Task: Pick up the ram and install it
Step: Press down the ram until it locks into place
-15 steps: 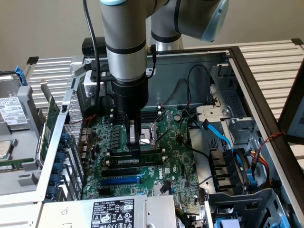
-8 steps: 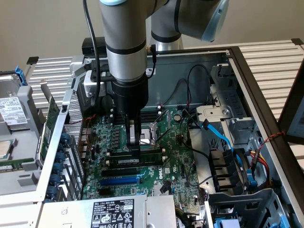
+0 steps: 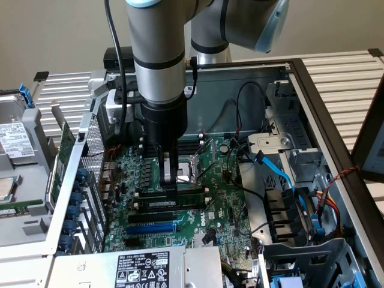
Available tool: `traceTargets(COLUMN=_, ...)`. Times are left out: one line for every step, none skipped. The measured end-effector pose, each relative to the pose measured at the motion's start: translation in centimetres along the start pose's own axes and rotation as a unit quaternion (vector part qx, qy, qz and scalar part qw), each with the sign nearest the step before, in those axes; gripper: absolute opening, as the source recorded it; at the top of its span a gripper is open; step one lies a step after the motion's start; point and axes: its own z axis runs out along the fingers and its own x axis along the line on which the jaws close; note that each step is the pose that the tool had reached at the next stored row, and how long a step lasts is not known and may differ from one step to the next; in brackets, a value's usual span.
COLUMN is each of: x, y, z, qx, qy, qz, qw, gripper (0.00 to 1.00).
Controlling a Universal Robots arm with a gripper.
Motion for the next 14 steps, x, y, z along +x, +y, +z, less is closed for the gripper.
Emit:
traceTargets(x=0.01, y=0.0, z=0.0, qx=0.0, qy=-0.0001, qz=0.0, qw=1.0, gripper=0.1)
traceTargets(x=0.01, y=0.0, z=0.0, qx=0.0, qy=-0.0002, qz=0.0, qw=1.0, gripper=0.1)
traceTargets(x=0.01, y=0.0, z=0.0, qx=0.0, qy=-0.0005, qz=0.0, qw=1.0, gripper=0.1)
traceTargets(x=0.02, y=0.0, z=0.0, qx=-0.0001, qy=-0.0009, qz=0.0, qw=1.0, gripper=0.1)
traceTargets(x=0.03, y=0.0, z=0.0, qx=-0.0001, qy=-0.0015, qz=0.0, qw=1.0, gripper=0.1)
traceTargets(x=0.08, y=0.0, z=0.0, qx=-0.0002, qy=-0.0042, qz=0.0, qw=1.0, gripper=0.1)
traceTargets(x=0.14, y=0.0, z=0.01, qx=-0.0003, qy=-0.0056, qz=0.0, qw=1.0, gripper=0.1)
traceTargets(x=0.23, y=-0.01, z=0.01, qx=-0.0009, qy=-0.0074, qz=0.0, qw=1.0, gripper=0.1)
traceTargets(x=0.32, y=-0.01, z=-0.04, qx=-0.0015, qy=-0.0077, qz=0.0, qw=1.0, gripper=0.1)
traceTargets(x=0.36, y=0.0, z=-0.2, qx=-0.0016, qy=-0.0097, qz=0.0, qw=1.0, gripper=0.1)
traceTargets(x=0.41, y=-0.01, z=-0.34, qx=-0.0018, qy=-0.011, qz=0.0, qw=0.9999, gripper=0.1)
traceTargets(x=0.45, y=-0.01, z=-0.43, qx=-0.0017, qy=-0.0119, qz=0.0, qw=0.9999, gripper=0.1)
traceTargets(x=0.47, y=-0.01, z=-0.51, qx=-0.0018, qy=-0.0124, qz=0.0, qw=0.9999, gripper=0.1)
traceTargets(x=0.5, y=-0.01, z=-0.58, qx=-0.0018, qy=-0.0134, qz=0.0, qw=0.9999, gripper=0.1)
